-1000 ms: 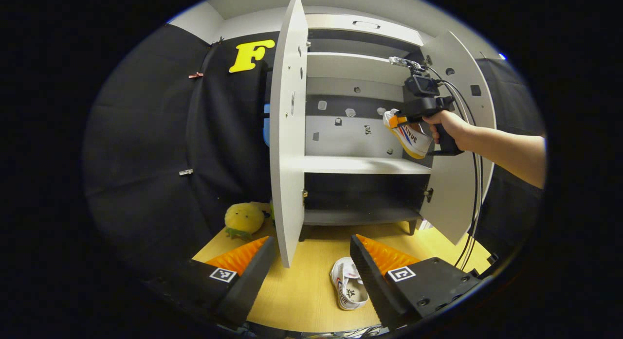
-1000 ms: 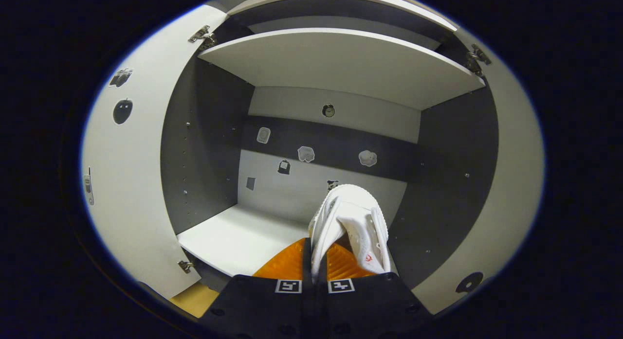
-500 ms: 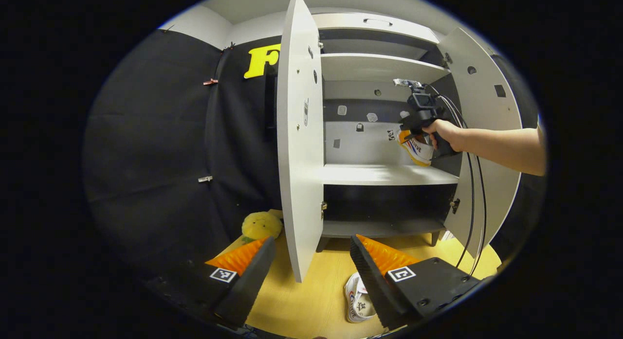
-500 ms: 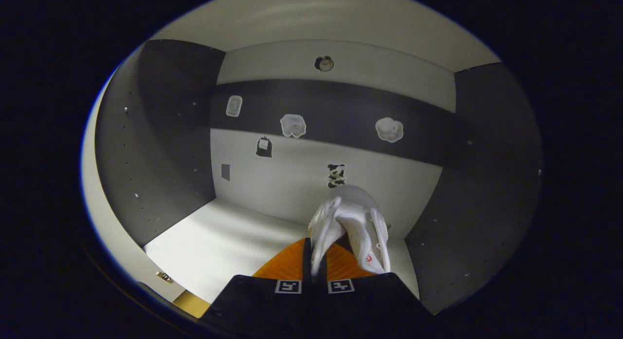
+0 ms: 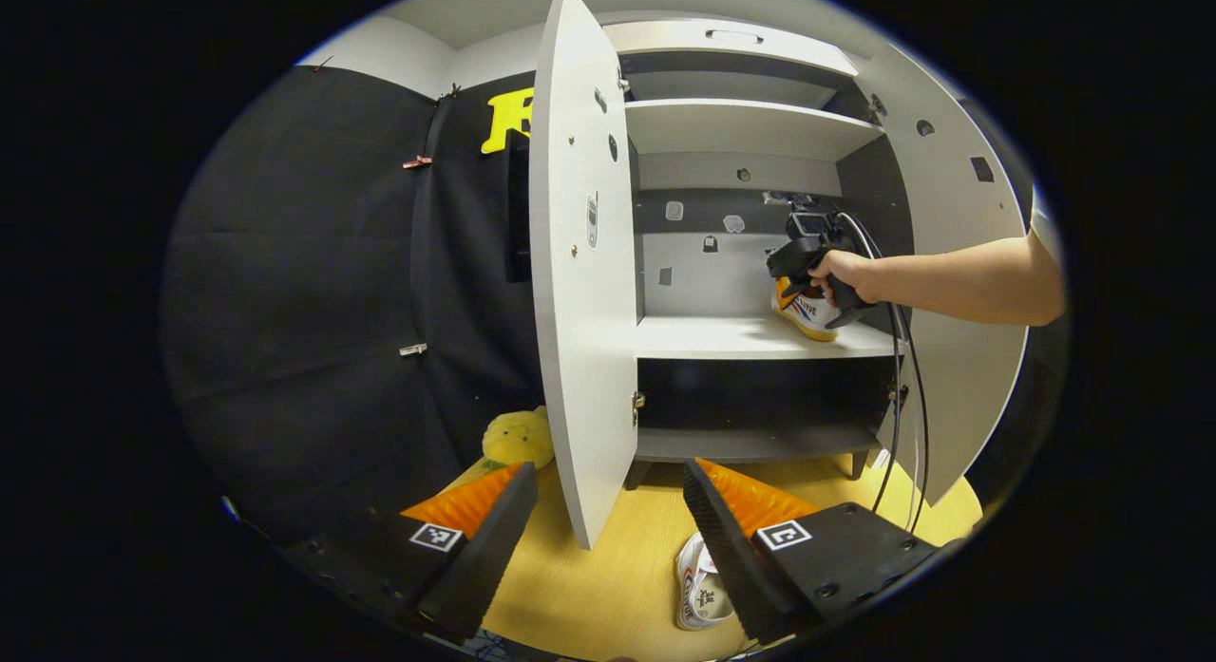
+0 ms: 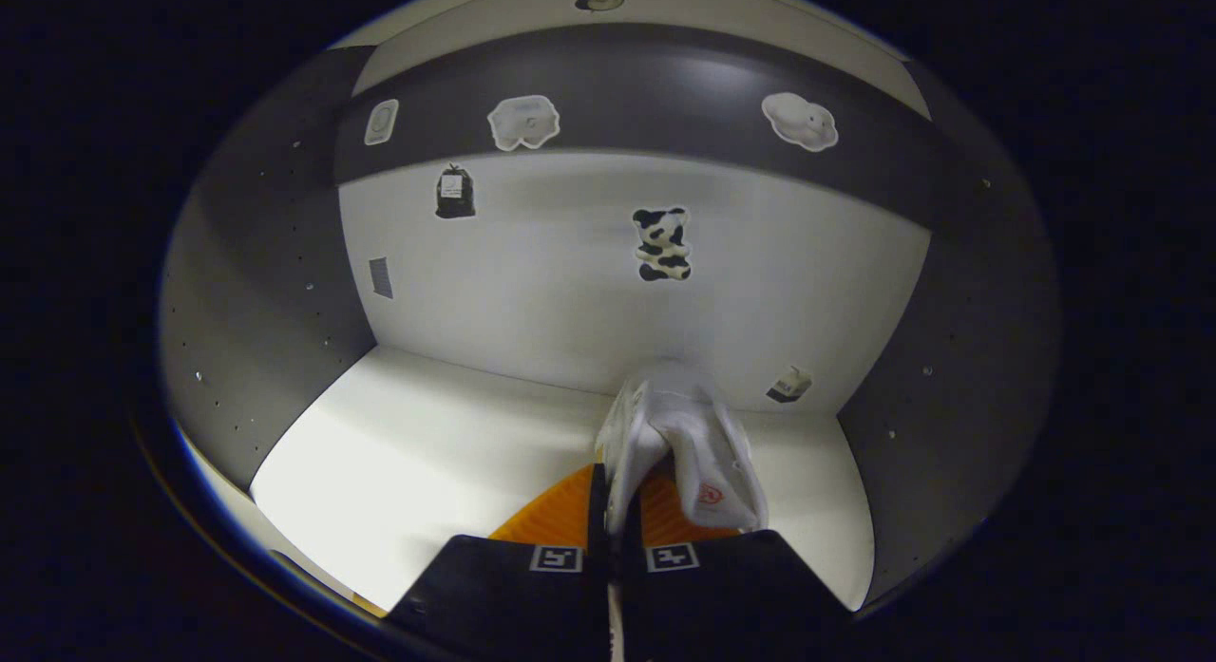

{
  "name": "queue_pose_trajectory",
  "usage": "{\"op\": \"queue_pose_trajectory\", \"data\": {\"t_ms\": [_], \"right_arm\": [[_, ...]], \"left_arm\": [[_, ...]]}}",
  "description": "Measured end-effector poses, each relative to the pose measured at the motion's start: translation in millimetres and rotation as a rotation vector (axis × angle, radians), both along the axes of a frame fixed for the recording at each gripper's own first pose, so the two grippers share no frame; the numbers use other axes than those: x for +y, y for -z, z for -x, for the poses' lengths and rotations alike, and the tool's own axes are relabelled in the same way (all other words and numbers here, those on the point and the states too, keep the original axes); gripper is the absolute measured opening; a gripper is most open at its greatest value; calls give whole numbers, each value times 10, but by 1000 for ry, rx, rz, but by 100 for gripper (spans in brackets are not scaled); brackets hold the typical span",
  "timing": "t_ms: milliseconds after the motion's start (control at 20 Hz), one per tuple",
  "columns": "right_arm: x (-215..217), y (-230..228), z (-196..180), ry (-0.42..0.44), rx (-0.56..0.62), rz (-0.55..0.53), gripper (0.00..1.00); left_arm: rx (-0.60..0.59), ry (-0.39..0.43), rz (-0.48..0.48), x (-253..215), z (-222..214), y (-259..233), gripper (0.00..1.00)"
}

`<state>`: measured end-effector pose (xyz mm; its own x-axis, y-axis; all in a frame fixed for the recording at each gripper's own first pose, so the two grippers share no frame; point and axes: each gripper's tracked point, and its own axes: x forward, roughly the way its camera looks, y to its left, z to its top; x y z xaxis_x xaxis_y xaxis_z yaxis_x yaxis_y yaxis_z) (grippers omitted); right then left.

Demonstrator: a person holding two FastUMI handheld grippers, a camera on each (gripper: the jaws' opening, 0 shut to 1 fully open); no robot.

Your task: Grab one shoe with the right hand and put it into the shoe cabinet, grab the other shoe with the left hand and put it into the shoe cabinet; then close the right door with the right hand and the left door with the left hand.

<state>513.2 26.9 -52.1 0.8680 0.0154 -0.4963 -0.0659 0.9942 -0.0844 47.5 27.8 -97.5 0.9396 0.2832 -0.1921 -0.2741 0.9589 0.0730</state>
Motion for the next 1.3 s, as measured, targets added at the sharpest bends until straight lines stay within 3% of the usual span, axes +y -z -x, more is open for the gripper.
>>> {"op": "queue_pose_trajectory", "data": {"t_ms": [50,150,300,400,650,850,1000,1300], "right_arm": [[-20,16,31,2,7,15,11],[22,-30,111,-12,-6,34,28],[155,-282,346,-36,-46,-22,82],[155,-490,534,-22,-114,-41,100],[200,-996,1275,-33,-306,-17,99],[229,-1057,2091,-55,-405,-51,99],[5,-739,2630,-25,-416,14,98],[-191,343,3653,3,-295,-102,99]], "left_arm": [[-4,2,-3,-14,4,-13,96],[-10,11,-8,-39,24,-30,96],[-12,35,0,-79,57,-10,96],[-20,52,2,-101,86,-21,96],[-18,110,31,-119,157,118,96],[18,170,72,-128,237,414,96],[67,218,73,-146,279,714,96],[242,275,171,-305,323,1511,96]]}}
